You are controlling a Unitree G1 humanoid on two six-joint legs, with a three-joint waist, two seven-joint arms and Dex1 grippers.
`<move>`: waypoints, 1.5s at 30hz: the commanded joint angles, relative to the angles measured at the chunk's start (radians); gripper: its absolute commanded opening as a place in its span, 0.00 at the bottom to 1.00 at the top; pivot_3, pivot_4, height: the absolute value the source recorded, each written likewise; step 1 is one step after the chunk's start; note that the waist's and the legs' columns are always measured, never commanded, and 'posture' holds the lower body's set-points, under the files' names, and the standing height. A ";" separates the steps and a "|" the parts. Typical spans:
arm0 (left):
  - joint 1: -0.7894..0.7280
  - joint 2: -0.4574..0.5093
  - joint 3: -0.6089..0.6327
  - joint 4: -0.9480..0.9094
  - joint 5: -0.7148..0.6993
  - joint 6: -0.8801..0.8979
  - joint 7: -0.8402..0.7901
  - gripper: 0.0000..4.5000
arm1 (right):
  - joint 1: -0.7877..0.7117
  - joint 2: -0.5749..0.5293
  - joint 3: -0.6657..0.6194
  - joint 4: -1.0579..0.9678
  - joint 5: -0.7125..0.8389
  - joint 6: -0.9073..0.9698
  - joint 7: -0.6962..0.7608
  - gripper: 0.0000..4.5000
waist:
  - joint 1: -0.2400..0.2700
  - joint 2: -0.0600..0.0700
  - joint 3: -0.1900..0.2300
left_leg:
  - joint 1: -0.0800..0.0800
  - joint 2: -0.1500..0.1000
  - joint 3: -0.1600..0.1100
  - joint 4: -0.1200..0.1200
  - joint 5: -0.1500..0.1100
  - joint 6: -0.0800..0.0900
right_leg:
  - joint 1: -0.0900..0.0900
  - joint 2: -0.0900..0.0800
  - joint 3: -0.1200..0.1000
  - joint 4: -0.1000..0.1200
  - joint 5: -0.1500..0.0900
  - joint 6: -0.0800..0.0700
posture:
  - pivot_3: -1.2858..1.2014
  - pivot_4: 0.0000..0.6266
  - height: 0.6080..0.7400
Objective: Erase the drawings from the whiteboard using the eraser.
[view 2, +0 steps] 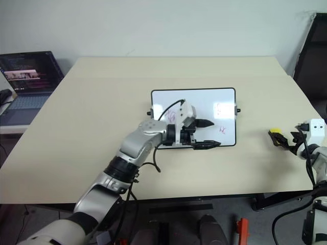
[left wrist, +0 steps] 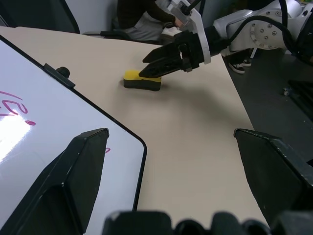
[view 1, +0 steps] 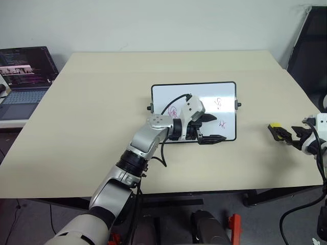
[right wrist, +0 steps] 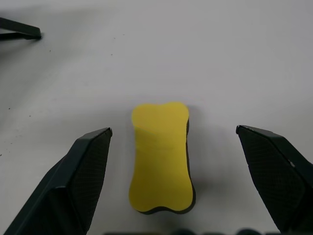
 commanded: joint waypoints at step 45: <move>0.051 0.021 0.020 -0.086 0.018 0.026 -0.008 1.00 | -0.062 0.012 -0.059 0.054 0.020 -0.042 -0.076 0.37 | 0.005 0.000 0.000 | 0.000 0.000 0.000 0.000 0.000 0.000 | 0.000 0.000 0.000 0.000 0.000 0.000 | 0.52 0.24 1.00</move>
